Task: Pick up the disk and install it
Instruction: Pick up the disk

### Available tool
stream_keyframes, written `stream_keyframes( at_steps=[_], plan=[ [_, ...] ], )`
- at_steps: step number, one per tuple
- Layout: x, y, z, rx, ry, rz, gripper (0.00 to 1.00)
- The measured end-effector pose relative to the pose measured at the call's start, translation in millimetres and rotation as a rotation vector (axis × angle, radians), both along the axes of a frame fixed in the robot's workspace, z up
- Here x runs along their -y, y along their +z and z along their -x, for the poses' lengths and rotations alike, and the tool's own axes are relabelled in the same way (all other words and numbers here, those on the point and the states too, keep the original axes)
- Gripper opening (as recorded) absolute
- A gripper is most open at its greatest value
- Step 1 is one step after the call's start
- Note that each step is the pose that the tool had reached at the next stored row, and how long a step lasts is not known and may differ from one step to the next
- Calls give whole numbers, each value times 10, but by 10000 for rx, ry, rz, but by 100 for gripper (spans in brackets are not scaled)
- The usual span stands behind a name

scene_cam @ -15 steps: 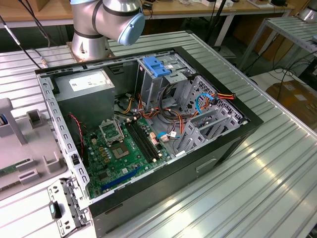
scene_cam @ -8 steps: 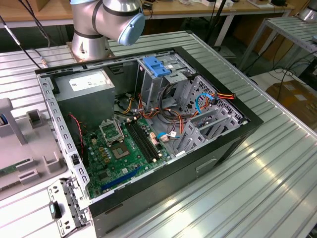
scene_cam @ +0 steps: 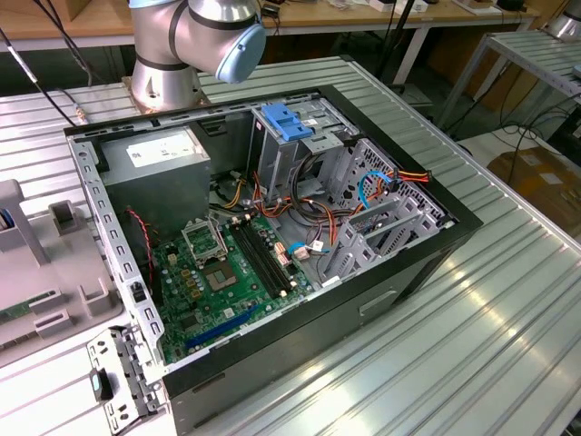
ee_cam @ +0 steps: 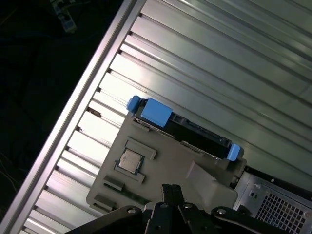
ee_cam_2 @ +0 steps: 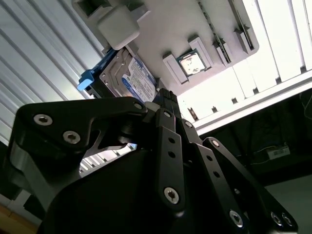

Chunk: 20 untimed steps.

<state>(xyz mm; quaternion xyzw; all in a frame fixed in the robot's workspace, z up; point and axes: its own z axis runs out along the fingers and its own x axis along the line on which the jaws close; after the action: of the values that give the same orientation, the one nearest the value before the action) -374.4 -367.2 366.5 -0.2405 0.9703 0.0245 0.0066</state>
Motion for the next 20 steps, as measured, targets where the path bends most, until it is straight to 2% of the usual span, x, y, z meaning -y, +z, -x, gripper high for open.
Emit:
stream_keyframes(
  at_steps=[20],
  plan=[
    [0, 0, 0, 0, 1000, 0, 11]
  ],
)
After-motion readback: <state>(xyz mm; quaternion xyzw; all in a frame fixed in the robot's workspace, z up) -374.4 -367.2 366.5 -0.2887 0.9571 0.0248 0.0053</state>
